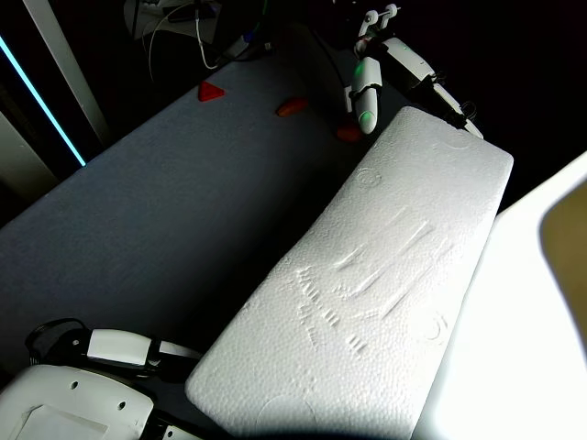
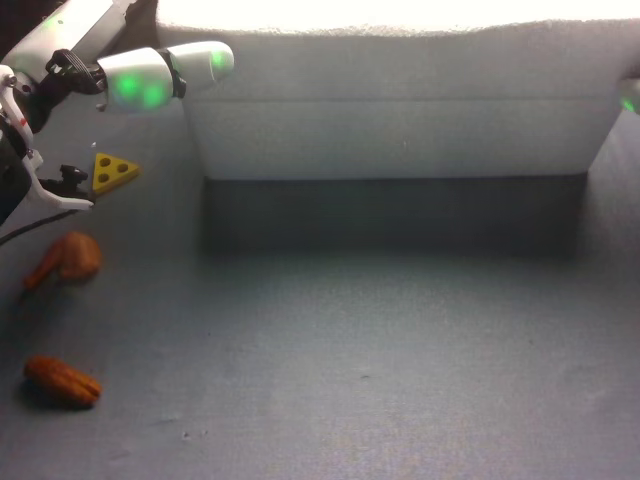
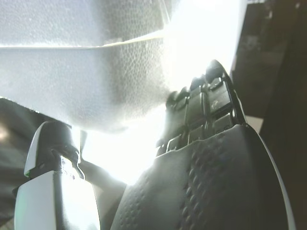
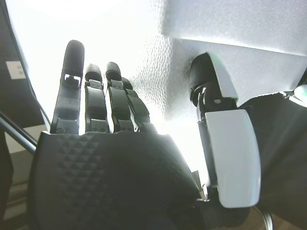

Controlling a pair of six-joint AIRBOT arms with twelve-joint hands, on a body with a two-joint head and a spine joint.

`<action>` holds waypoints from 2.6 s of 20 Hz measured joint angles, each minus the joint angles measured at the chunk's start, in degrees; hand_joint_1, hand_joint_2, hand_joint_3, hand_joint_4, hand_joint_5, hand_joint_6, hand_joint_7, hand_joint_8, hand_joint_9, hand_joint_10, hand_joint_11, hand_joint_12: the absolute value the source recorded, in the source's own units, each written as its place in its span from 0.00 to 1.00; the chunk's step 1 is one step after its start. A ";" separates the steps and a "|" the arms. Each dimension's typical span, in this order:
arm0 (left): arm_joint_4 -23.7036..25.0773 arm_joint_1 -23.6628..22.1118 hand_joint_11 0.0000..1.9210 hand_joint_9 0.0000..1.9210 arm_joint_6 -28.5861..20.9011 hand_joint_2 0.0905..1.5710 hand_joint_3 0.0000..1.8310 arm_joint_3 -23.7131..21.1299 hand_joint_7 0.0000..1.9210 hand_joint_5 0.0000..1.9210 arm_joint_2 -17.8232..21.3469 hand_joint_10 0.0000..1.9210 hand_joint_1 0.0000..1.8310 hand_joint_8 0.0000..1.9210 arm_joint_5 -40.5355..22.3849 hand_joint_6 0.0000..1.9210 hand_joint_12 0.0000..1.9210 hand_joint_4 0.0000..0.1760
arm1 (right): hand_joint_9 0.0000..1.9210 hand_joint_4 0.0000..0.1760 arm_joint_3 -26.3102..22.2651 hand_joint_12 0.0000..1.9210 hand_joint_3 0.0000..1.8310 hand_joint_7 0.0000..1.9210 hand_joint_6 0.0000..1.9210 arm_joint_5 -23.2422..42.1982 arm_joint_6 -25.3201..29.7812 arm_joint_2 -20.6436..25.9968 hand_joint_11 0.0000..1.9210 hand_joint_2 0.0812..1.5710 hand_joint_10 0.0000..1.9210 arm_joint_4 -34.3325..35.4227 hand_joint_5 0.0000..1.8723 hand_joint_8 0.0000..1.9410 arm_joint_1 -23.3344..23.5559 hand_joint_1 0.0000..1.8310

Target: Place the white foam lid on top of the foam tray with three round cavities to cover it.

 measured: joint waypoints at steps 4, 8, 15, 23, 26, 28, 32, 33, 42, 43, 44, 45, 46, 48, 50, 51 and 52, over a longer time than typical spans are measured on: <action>0.04 0.07 0.01 0.00 0.90 0.63 0.00 0.00 0.00 0.00 0.00 0.00 0.24 0.00 0.31 0.00 0.00 0.00 | 0.00 0.00 0.20 0.41 0.00 0.00 0.00 -0.15 0.00 -0.13 0.00 0.77 0.00 0.07 0.00 0.00 0.00 0.30; -0.11 0.07 0.01 0.00 0.92 0.62 0.00 0.42 0.00 0.00 -0.42 0.00 0.24 0.00 0.50 0.00 0.01 0.00 | 0.00 0.00 0.20 0.17 0.00 0.00 0.00 -0.07 -0.02 -0.33 0.00 0.78 0.00 0.70 0.00 0.00 0.00 0.25; -0.26 0.72 0.01 0.00 0.87 0.63 0.00 0.42 0.00 0.01 -0.70 0.00 0.24 0.00 0.22 0.00 0.01 0.01 | 0.00 0.00 0.31 0.00 0.00 0.00 0.00 -0.15 -0.15 -0.37 0.00 0.76 0.00 1.22 0.00 0.00 0.00 0.35; -0.44 2.82 0.00 0.00 0.52 0.63 0.00 -0.09 0.00 0.03 -0.24 0.00 0.24 0.00 -1.25 0.00 0.13 0.00 | 0.00 0.00 -0.09 0.00 0.00 0.00 0.00 -0.15 -0.20 -0.35 0.00 0.74 0.00 1.51 0.00 0.00 -0.02 0.34; -1.05 4.00 0.00 0.00 0.70 0.64 0.00 -0.37 0.00 0.03 -0.11 0.00 0.24 0.00 -0.98 0.00 0.24 0.00 | 0.00 0.00 -0.68 0.00 0.00 0.00 0.00 -0.02 -0.66 -0.09 0.00 0.73 0.00 1.73 0.00 0.00 -0.02 0.35; -1.14 4.04 0.00 0.00 0.83 0.64 0.00 -0.35 0.00 0.04 -0.11 0.00 0.24 0.00 -0.39 0.00 0.22 0.00 | 0.00 0.00 -0.98 0.00 0.00 0.00 0.00 0.00 -0.87 0.20 0.00 0.73 0.00 1.60 0.00 0.00 -0.02 0.35; -1.09 4.04 0.00 0.00 0.96 0.64 0.00 0.42 0.00 0.04 -0.35 0.00 0.24 0.00 0.87 0.00 0.21 0.00 | 0.00 0.00 -1.36 0.00 0.00 0.00 0.00 0.46 -0.92 0.37 0.00 0.75 0.00 1.51 0.00 0.00 -0.44 0.34; -1.03 4.04 0.00 0.00 0.96 0.64 0.00 0.42 0.00 0.04 -0.35 0.00 0.24 0.00 1.20 0.00 0.21 0.00 | 0.00 0.00 -1.38 0.00 0.00 0.00 0.00 0.48 -0.92 0.39 0.00 0.75 0.00 1.53 0.00 0.00 -0.44 0.34; -0.66 3.91 0.00 0.00 1.01 0.65 0.00 0.13 0.00 0.04 -0.35 0.00 0.23 0.00 1.31 0.00 0.18 0.00 | 0.00 0.00 -2.34 0.00 0.00 0.00 0.00 0.90 -1.07 1.57 0.00 0.76 0.00 1.73 0.00 0.00 -1.53 0.30; -0.61 3.91 0.00 0.00 0.98 0.65 0.00 0.20 0.00 0.04 -0.35 0.00 0.23 0.00 1.33 0.00 0.15 0.00 | 0.00 0.00 -2.34 0.00 0.00 0.00 0.00 1.09 -1.09 1.57 0.00 0.76 0.00 1.73 0.00 0.00 -1.81 0.29; -0.42 3.91 0.00 0.00 0.98 0.66 0.00 0.31 0.00 0.04 -0.35 0.00 0.23 0.00 1.44 0.00 0.15 0.00 | 0.00 0.00 -2.36 0.00 0.00 0.00 0.00 1.18 -1.20 1.57 0.00 0.76 0.00 1.75 0.00 0.00 -1.97 0.30; -0.35 3.78 0.00 0.00 0.98 0.66 0.00 0.35 0.00 0.04 -0.35 0.00 0.23 0.00 1.60 0.00 0.17 0.00 | 0.00 0.00 -2.51 0.00 0.00 0.00 0.00 1.22 -1.31 1.70 0.00 0.76 0.00 1.97 0.00 0.00 -2.19 0.30; -0.33 3.78 0.00 0.00 1.01 0.65 0.00 0.37 0.00 0.04 -0.35 0.00 0.23 0.00 1.62 0.00 0.17 0.01 | 0.00 0.00 -2.67 0.00 0.00 0.00 0.00 1.25 -1.31 1.81 0.00 0.76 0.00 2.14 0.00 0.00 -2.21 0.30; -0.33 3.74 0.00 0.00 1.01 0.65 0.00 0.37 0.00 0.04 -0.37 0.00 0.23 0.00 1.73 0.00 0.17 0.03 | 0.00 0.00 -2.73 0.00 0.00 0.00 0.00 1.40 -1.36 1.88 0.00 0.75 0.00 2.32 0.00 0.00 -2.56 0.30; -0.33 3.74 0.00 0.00 1.01 0.66 0.00 0.42 0.00 0.04 -0.42 0.00 0.24 0.00 1.77 0.00 0.17 0.00 | 0.00 0.00 -2.86 0.01 0.00 0.00 0.00 1.33 -1.44 2.21 0.01 0.77 0.00 2.36 0.00 0.00 -2.89 0.28; -0.33 3.74 0.00 0.00 1.03 0.66 0.00 0.42 0.00 0.04 -0.42 0.00 0.24 0.00 1.77 0.00 0.19 0.02 | 0.00 0.00 -3.17 0.02 0.00 0.00 0.00 1.22 -1.46 2.43 0.03 0.77 0.00 2.45 0.00 0.00 -2.93 0.27; -0.35 3.74 0.00 0.00 1.03 0.66 0.00 0.42 0.00 0.04 -0.42 0.00 0.24 0.00 1.77 0.00 0.22 0.03 | 0.00 0.00 -3.37 0.16 0.00 0.00 0.00 1.42 -1.46 2.56 0.01 0.78 0.00 2.51 0.00 0.00 -3.21 0.26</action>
